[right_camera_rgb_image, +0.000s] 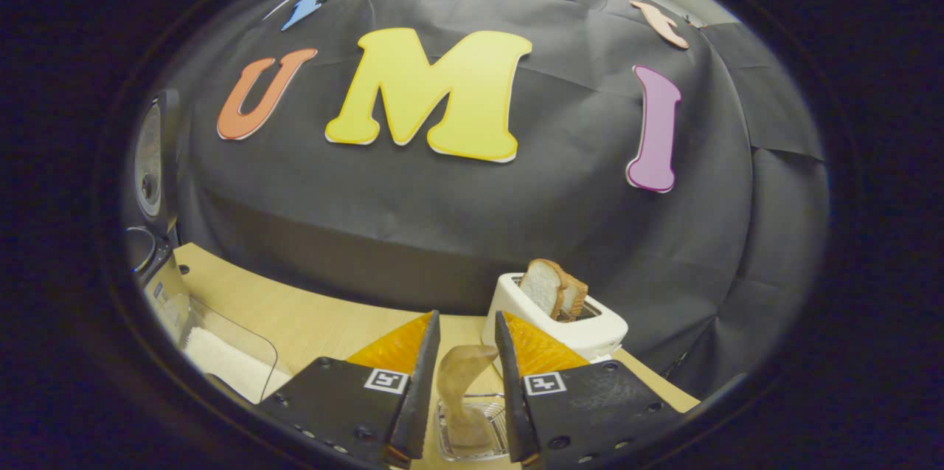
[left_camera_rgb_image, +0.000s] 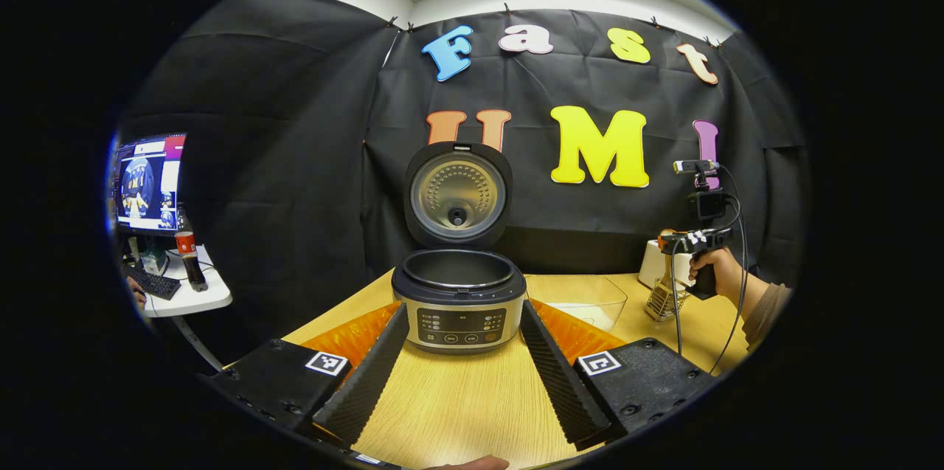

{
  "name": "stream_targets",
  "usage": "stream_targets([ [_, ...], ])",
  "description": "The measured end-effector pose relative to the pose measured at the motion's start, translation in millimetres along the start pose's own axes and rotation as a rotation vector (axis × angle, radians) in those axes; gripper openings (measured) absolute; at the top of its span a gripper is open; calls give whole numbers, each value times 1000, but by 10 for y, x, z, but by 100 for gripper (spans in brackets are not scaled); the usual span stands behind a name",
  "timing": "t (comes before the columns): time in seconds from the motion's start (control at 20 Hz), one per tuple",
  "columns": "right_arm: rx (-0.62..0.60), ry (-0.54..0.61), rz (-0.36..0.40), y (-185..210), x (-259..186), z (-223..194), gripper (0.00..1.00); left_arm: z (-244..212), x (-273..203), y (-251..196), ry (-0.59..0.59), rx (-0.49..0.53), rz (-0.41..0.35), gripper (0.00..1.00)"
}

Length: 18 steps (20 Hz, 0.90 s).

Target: Close the left gripper, press the button to open the rice cooker; take a wooden spoon from the chopstick holder with the right hand, scoop a spoonful of rice and pour it into the rice cooker, then put the wooden spoon back into the chopstick holder.

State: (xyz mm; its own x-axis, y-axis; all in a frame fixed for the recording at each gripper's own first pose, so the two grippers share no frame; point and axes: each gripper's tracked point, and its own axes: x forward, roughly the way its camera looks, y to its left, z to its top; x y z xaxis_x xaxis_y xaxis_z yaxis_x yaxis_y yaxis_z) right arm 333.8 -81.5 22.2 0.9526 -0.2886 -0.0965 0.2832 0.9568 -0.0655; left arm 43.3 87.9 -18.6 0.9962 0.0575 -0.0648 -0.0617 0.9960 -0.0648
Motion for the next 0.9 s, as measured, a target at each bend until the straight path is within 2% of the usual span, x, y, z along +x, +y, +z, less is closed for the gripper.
stream_targets([
  [0.05,-10,-25,-18,-63,-9,54,46,-20,13,6,5,2,3,97],
  [0.1,-25,-48,-34,-115,-39,116,60,-43,27,0,13,3,2,97],
  [0.2,-51,-90,-46,-183,-127,240,77,-67,47,-4,26,1,9,97],
  [0.3,-53,-122,-43,-239,-205,328,88,-73,66,1,30,6,19,98],
  [0.35,-45,-129,-35,-259,-244,343,96,-68,75,11,28,8,27,97],
  [0.55,12,-124,14,-350,-429,373,95,33,139,-3,32,11,35,97],
  [0.75,66,-103,112,-445,-662,331,96,320,233,-13,2,45,55,97],
  [0.8,87,-98,137,-471,-725,322,97,404,265,-8,-5,59,64,100],
  [0.9,134,-70,179,-550,-809,250,95,620,340,28,-37,75,92,97],
])
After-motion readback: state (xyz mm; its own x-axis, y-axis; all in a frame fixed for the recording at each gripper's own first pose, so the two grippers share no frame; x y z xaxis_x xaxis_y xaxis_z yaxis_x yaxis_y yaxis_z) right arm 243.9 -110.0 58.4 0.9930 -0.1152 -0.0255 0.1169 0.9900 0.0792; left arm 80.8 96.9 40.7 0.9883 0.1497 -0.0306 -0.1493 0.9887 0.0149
